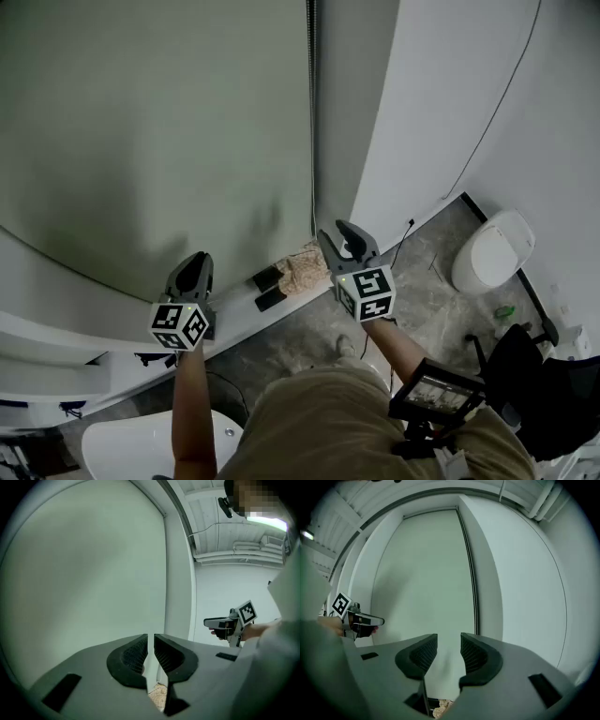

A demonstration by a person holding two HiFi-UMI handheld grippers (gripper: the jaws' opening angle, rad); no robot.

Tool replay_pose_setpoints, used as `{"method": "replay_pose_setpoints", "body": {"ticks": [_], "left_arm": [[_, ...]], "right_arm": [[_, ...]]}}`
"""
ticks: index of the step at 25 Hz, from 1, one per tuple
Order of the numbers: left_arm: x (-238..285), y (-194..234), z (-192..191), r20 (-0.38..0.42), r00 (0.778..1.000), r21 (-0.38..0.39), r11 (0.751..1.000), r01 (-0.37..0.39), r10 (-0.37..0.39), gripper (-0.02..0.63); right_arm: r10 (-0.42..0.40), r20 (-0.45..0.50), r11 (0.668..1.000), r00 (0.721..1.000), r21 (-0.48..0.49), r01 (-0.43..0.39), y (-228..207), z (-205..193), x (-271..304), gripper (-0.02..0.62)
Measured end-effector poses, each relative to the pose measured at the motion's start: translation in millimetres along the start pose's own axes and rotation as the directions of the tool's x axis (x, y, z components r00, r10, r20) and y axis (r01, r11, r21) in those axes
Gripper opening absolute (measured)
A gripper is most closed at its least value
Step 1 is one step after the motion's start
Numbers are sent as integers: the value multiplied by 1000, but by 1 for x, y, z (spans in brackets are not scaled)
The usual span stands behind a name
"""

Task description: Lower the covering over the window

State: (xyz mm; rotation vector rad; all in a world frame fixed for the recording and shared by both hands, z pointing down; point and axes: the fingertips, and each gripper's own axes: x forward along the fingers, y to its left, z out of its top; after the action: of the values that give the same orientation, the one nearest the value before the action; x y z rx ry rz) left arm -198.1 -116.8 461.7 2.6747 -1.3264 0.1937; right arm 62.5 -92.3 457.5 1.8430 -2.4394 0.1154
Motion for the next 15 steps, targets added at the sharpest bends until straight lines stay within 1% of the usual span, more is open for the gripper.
{"method": "replay_pose_setpoints", "body": {"ticks": [10, 13, 15], "left_arm": [[20, -6, -4, -13, 1000, -18, 1000, -14, 14, 57], [25, -16, -3, -19, 1000, -21, 1000, -16, 15, 56], [38, -26, 1, -24, 1000, -17, 1000, -16, 15, 57]], "right_arm": [[11, 12, 1000, 1000, 13, -11, -22, 8, 10, 156], [22, 40, 998, 999, 61, -24, -30, 16, 5, 156], [30, 63, 995, 998, 95, -36, -46, 22, 6, 158]]}}
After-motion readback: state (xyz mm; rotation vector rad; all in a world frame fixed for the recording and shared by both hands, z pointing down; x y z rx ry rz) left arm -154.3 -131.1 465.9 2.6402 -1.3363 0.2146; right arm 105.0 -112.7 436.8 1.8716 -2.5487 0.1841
